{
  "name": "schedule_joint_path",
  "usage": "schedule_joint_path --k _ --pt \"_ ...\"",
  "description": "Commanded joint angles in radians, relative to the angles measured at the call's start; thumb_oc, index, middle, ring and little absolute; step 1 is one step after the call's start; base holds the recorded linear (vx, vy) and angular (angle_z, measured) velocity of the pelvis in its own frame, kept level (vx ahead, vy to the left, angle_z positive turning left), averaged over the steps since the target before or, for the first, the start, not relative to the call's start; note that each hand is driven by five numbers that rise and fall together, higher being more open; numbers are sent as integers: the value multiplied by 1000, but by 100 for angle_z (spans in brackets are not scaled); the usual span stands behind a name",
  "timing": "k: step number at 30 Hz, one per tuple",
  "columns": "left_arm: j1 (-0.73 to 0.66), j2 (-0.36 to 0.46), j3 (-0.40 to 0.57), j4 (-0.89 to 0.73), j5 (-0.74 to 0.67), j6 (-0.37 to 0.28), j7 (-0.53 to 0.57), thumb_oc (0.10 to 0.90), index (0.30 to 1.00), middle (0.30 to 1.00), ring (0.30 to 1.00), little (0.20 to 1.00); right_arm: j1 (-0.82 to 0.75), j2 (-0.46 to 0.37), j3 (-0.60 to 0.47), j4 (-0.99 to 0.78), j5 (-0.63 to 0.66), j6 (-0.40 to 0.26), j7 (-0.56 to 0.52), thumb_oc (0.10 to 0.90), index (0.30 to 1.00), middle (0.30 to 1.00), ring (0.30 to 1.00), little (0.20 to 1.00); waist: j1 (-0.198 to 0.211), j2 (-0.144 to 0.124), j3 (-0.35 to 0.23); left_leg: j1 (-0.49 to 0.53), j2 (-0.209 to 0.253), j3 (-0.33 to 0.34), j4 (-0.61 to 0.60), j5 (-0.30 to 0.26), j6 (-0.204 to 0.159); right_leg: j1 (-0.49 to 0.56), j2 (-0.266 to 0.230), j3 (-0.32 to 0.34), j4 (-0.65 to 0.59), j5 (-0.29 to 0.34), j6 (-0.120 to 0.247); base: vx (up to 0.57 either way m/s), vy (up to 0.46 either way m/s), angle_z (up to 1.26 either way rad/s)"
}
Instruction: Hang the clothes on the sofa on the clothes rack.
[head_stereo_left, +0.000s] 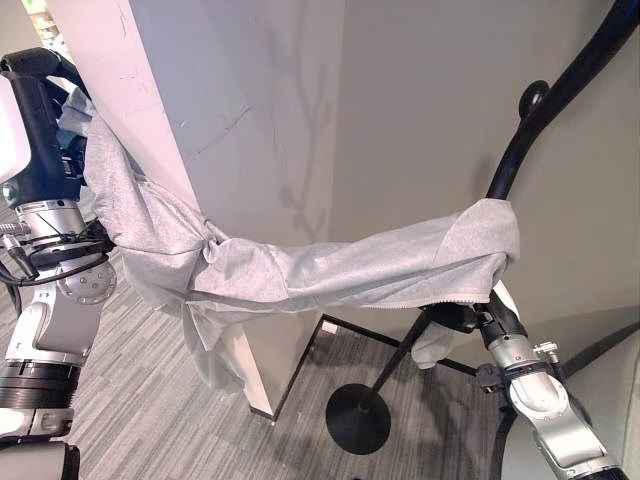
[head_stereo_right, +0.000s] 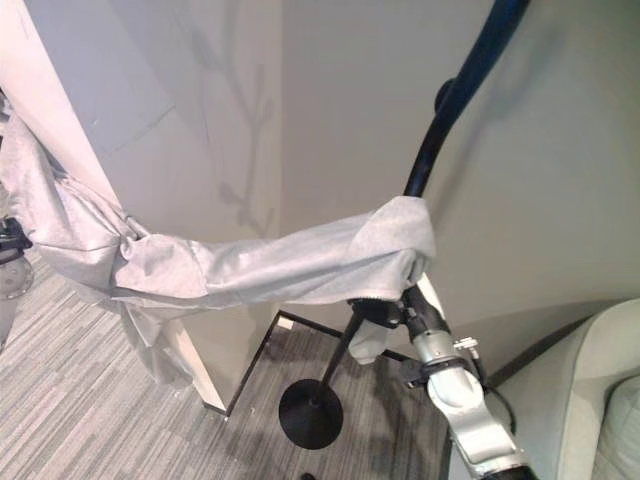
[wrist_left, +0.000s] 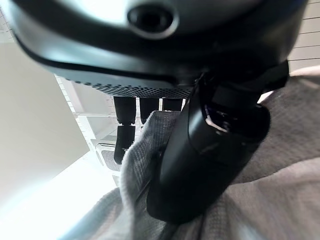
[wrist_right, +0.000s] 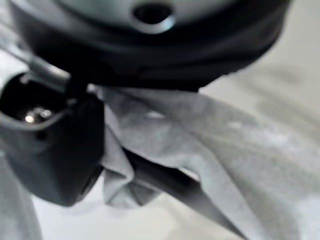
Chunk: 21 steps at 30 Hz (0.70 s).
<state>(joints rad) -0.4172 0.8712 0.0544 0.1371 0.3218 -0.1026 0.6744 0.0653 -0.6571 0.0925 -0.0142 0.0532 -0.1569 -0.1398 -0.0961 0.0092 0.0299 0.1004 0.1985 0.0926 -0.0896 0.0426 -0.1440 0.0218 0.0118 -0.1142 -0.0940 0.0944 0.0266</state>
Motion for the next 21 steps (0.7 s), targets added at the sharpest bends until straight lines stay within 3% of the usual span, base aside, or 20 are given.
schedule_joint_path --k 1,10,18,21 --pt "-145 -7 10 -56 68 -78 46 400 300 300 300 300 -74 -112 -209 -103 -79 -71 -179 400 300 300 300 300 -38 13 -84 61 72 44 45 -4 -31 26 -18 -4 7 -113 67 0 0 0" --pt "-146 -3 38 -83 83 -74 57 400 300 300 300 300 -86 -135 -362 -66 -162 -40 -301 400 300 300 300 300 -46 19 -91 64 68 43 49 -12 -25 28 -18 5 7 -113 70 0 0 0" --pt "-105 -13 72 -84 75 -79 53 400 300 300 300 300 -21 -89 -366 -78 -130 -55 -267 400 300 300 300 300 -53 19 -93 67 69 45 53 -15 -26 28 -16 14 7 -114 69 0 0 0" --pt "-80 -23 90 -89 67 -84 58 400 300 300 300 300 -40 -89 -358 -85 -91 -88 -251 400 300 300 300 300 -50 15 -89 67 70 48 62 -18 -27 28 -15 18 7 -113 69 0 0 0"
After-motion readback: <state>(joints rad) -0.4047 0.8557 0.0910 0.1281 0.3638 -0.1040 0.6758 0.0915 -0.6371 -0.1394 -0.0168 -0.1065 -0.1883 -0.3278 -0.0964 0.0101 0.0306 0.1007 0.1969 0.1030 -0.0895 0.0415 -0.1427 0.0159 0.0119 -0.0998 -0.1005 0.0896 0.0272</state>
